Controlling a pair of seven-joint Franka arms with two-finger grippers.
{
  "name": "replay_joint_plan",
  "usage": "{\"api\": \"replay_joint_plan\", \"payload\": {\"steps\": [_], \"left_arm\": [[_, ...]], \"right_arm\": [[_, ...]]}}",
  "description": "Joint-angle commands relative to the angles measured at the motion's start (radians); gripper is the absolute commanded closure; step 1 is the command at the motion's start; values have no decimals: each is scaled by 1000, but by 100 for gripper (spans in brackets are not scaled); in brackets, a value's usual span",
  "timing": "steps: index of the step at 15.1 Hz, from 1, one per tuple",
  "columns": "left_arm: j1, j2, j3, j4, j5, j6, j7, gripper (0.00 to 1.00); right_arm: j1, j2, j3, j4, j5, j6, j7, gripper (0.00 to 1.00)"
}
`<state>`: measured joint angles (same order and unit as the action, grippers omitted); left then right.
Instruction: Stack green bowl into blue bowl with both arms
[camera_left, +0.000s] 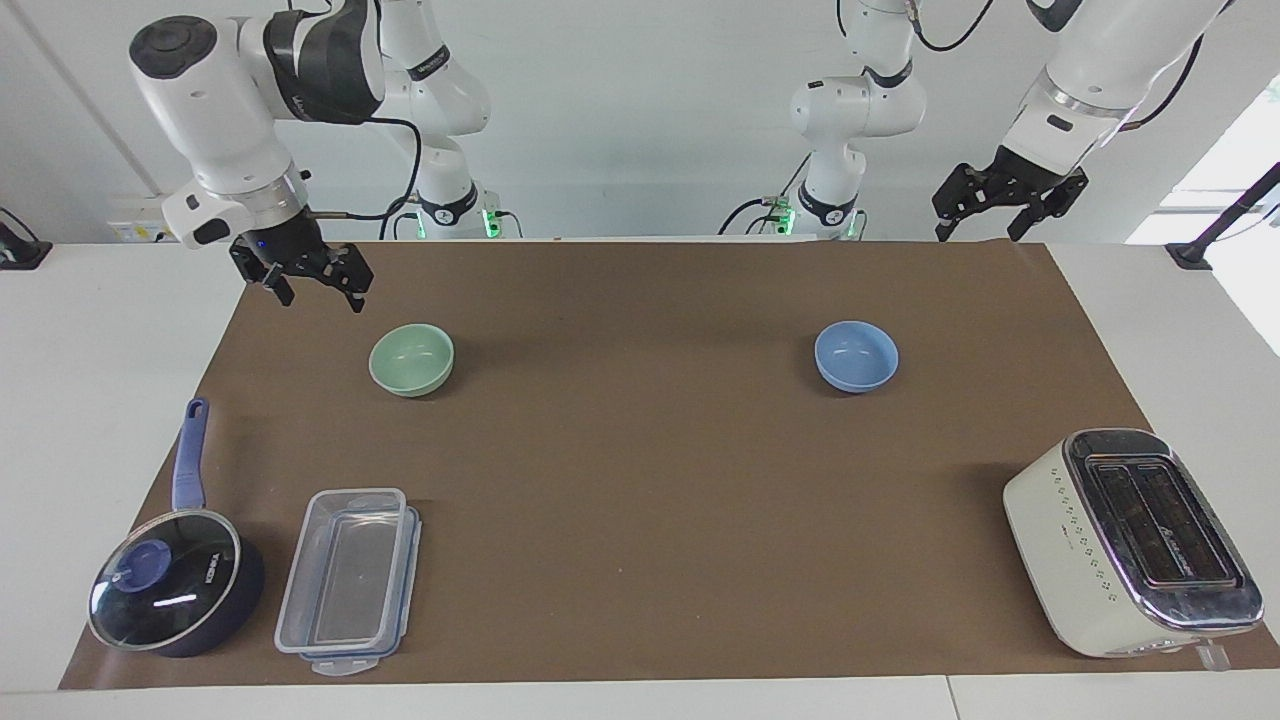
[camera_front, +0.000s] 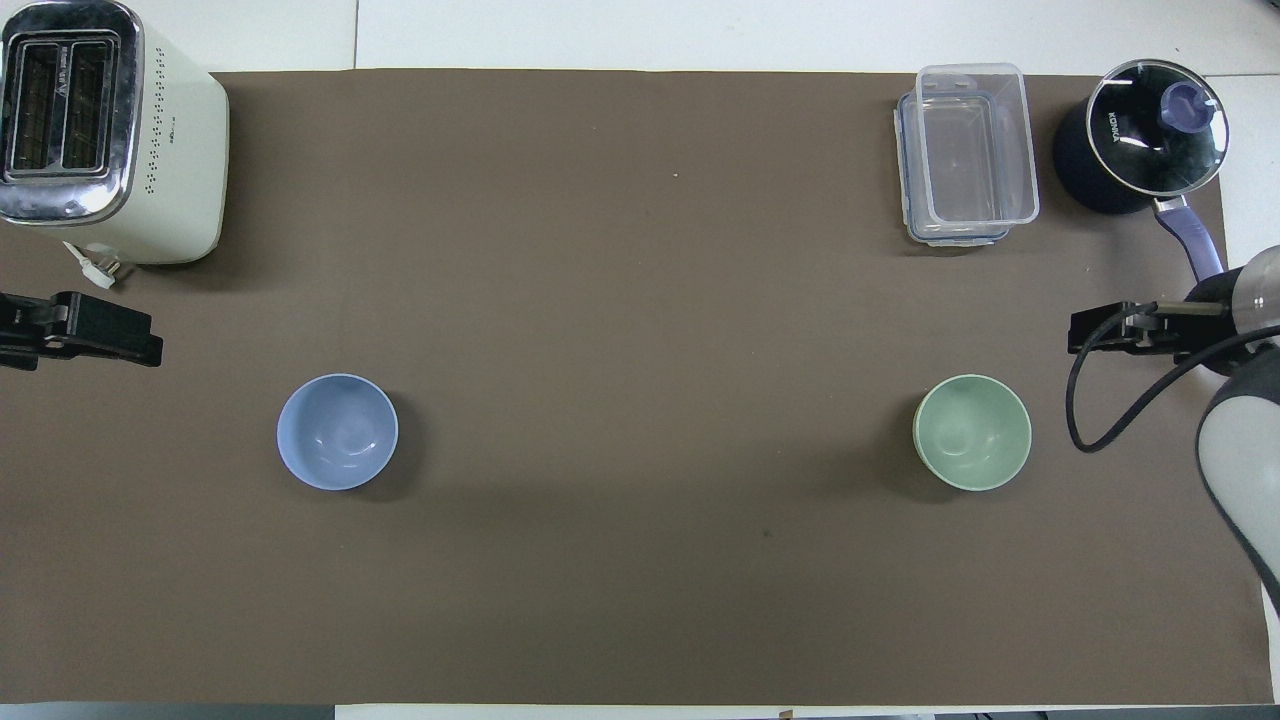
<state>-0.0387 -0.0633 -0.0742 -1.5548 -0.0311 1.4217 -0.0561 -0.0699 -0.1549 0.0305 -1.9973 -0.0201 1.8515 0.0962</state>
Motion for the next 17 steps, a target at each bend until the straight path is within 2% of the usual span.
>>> {"api": "replay_joint_plan", "payload": {"steps": [1,4,5,8,10,12,17], "left_arm": [[3,-16,-3,-24,8,22,6,0],[8,-12,-1,-62,8,54,7,0],[10,-10,-1,-111,8,98,7,0],[14,-44,-1,-394,8,341,10,0],[3,-47,-1,-546,8,494,18,0],[0,-27,-1,-628,10,600,70,0],[0,-26,-1,-781,10,746,120,0]], "right_arm": [[-27,-109,3,-197,17,133,-36,0],[-27,-111,3,-270,17,199,-42,0],[-27,-103,5,-291,17,228,-42,0],[-27,-75,3,-349,17,291,-53,0],[-39,-54,3,-379,17,334,-117,0],[-56,-40,3,-406,17,363,-134,0],[-71,32,3,-454,17,443,-177,0]]}}
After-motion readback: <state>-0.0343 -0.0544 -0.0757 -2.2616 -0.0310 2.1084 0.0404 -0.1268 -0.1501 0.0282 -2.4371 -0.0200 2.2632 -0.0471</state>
